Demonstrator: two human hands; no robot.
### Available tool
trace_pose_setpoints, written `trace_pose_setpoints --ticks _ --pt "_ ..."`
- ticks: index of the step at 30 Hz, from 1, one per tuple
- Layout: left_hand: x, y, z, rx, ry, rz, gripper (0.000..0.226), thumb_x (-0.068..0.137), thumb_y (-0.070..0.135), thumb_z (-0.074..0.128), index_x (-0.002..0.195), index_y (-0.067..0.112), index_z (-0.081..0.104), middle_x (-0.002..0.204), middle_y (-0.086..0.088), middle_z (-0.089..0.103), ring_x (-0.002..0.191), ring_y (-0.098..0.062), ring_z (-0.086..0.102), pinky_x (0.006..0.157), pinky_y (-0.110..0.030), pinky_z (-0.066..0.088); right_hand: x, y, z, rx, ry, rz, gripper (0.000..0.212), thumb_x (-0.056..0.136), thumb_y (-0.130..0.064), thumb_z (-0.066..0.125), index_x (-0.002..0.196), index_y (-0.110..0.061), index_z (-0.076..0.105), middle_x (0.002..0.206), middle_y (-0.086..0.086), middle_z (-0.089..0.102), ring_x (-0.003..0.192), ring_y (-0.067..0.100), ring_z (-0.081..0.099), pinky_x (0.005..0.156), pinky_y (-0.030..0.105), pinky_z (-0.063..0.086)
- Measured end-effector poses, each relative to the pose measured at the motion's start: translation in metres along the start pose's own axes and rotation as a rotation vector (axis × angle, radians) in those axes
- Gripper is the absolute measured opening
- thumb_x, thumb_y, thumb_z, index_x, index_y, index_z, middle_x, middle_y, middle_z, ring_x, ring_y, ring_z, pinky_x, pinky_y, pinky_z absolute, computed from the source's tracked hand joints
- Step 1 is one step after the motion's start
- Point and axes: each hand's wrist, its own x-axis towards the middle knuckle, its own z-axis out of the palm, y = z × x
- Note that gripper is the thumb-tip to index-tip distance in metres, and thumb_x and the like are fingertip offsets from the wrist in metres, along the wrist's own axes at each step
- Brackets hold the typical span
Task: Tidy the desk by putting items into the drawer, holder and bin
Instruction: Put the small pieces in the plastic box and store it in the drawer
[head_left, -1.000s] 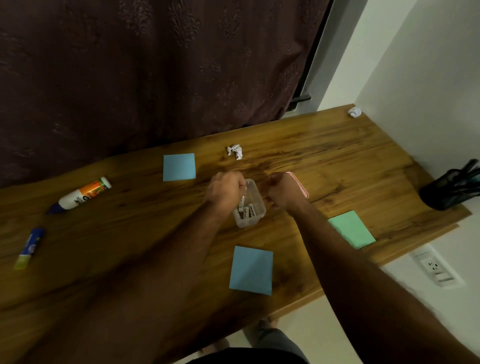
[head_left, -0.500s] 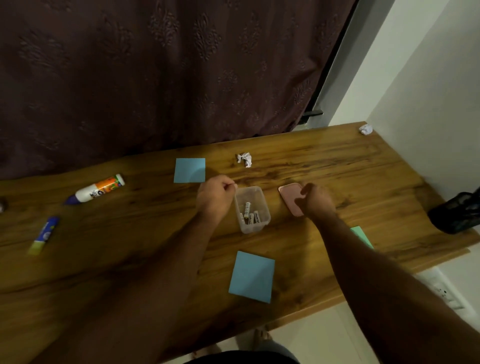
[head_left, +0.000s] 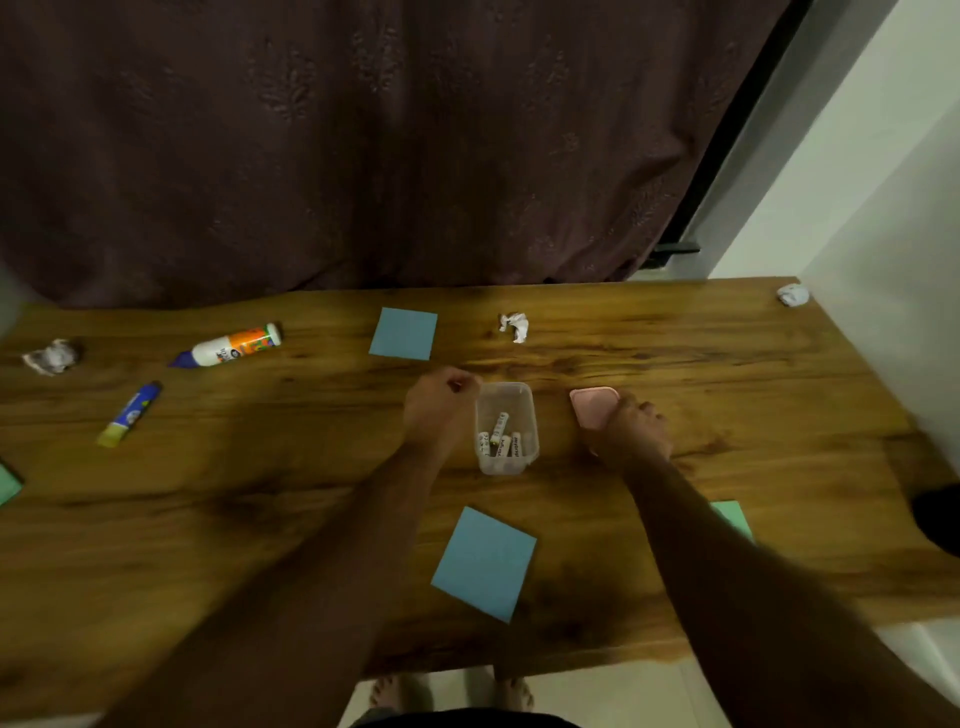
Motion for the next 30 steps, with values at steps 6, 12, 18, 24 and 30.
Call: trace_pose_setpoints --ticks 6,12,18,24,30 --pt "-0.013 0.003 -0.002 -0.034 0.035 -0.026 0.021 0.093 0.034 0.056 0.106 0.022 0.068 0.1 0.005 0.069 0.084 -0.007 0.061 0.059 -0.013 0.039 0.0 -0.022 -0.021 0.438 -0.089 -0.088 0.068 0.076 -0.05 0.073 0.131 -0.016 0.051 0.123 0.008 0.06 0.109 0.028 0.057 0.094 0.046 0.05" --pt "-0.024 0.019 -0.009 -0.124 0.059 -0.062 0.024 0.093 0.038 0.054 0.101 0.021 0.069 0.091 0.006 0.07 0.077 -0.007 0.061 0.061 -0.019 0.046 -0.02 -0.081 -0.058 0.839 -0.236 -0.271 0.056 0.078 -0.045 0.075 0.125 -0.02 0.058 0.112 0.001 0.063 0.096 0.019 0.062 0.068 0.03 0.05" --pt "-0.033 0.037 -0.018 -0.399 0.001 -0.094 0.04 0.098 0.043 0.043 0.096 0.01 0.066 0.092 -0.013 0.07 0.085 -0.028 0.067 0.076 -0.045 0.055 -0.054 -0.115 -0.068 1.1 -0.616 -0.37 0.019 0.09 -0.033 0.059 0.095 -0.016 0.065 0.088 0.006 0.064 0.087 0.023 0.06 0.074 0.038 0.05" --pt "-0.036 0.032 -0.021 -0.479 -0.066 -0.235 0.022 0.095 0.026 0.058 0.107 0.009 0.065 0.093 -0.006 0.069 0.074 -0.013 0.064 0.057 -0.026 0.048 -0.059 -0.102 -0.066 1.211 -0.765 -0.288 0.028 0.099 -0.025 0.037 0.112 -0.013 0.059 0.105 0.015 0.066 0.089 0.029 0.064 0.072 0.043 0.05" --pt "-0.039 0.028 -0.015 -0.418 -0.018 -0.287 0.017 0.088 0.016 0.069 0.099 0.004 0.069 0.072 -0.002 0.063 0.061 -0.011 0.056 0.051 -0.023 0.049 -0.054 -0.084 -0.058 0.704 -0.382 -0.413 0.038 0.096 -0.023 0.055 0.133 -0.015 0.053 0.12 0.007 0.064 0.099 0.026 0.064 0.064 0.035 0.057"
